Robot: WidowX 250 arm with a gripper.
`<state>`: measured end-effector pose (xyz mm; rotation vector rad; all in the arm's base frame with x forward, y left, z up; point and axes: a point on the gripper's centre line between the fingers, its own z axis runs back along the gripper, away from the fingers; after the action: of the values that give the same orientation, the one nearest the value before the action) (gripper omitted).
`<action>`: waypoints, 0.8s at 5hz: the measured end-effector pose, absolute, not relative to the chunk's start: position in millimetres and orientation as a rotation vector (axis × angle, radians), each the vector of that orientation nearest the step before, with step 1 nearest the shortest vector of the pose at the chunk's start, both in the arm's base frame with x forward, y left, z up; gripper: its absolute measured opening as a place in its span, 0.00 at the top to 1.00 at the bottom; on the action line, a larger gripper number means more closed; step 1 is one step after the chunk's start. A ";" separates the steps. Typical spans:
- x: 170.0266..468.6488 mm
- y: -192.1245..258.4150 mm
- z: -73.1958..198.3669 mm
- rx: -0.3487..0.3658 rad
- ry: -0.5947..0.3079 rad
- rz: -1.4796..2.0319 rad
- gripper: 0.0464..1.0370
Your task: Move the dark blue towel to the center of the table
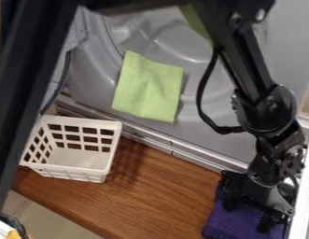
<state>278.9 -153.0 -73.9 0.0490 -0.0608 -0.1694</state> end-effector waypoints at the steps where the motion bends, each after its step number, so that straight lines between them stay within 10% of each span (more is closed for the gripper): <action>1: 278.0 -135.7 -74.8 0.058 -0.062 -0.138 0.04; 4: 284.1 -86.0 -76.4 0.085 -0.066 -0.021 0.04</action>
<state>284.1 -86.0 -76.4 0.0846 -0.0663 -0.0215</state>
